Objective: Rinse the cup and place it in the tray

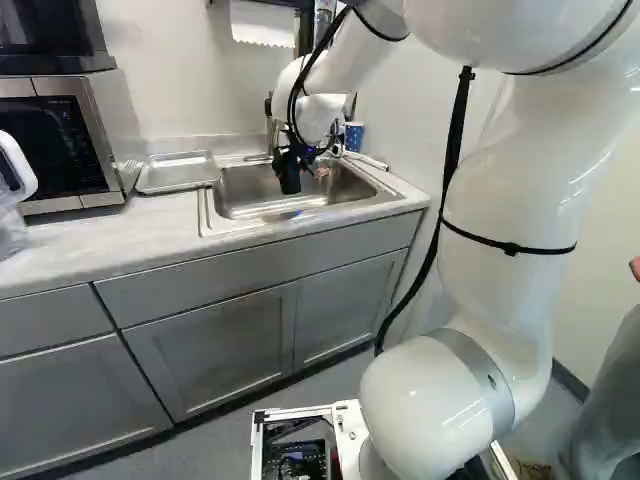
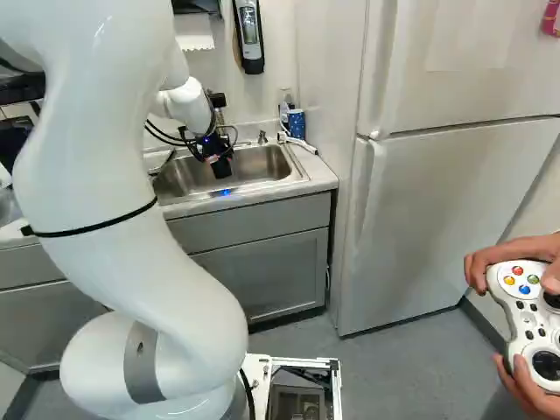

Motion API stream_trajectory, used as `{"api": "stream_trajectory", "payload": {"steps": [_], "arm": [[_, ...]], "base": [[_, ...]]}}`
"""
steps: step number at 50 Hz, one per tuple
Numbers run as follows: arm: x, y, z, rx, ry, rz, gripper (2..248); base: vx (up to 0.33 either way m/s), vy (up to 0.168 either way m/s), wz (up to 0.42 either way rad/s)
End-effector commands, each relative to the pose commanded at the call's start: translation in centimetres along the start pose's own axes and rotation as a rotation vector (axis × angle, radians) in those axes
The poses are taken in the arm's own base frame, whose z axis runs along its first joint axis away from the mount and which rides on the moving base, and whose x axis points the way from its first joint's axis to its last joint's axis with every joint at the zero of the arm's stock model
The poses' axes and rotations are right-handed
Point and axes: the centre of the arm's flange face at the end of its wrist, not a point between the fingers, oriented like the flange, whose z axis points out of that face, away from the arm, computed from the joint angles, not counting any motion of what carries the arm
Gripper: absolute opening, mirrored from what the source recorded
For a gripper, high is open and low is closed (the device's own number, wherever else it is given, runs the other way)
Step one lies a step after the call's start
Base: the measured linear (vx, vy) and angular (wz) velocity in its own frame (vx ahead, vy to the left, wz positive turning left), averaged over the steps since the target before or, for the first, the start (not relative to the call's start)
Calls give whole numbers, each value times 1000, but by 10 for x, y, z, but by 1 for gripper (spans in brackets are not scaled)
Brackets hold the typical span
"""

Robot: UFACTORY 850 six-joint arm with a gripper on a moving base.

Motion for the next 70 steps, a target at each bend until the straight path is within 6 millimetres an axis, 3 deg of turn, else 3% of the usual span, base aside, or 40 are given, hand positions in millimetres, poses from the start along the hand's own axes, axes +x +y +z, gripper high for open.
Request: {"api": "stream_trajectory", "payload": {"steps": [26, 52, 70], "arm": [[-1, -2, -1, 3, 0, -3, 121], [-12, -44, -14, 53, -3, -58, 121], [1, -73, -26, 88, 33, -99, 121]], "base": [[0, 0, 0], [0, 0, 0], [0, 0, 0]]}}
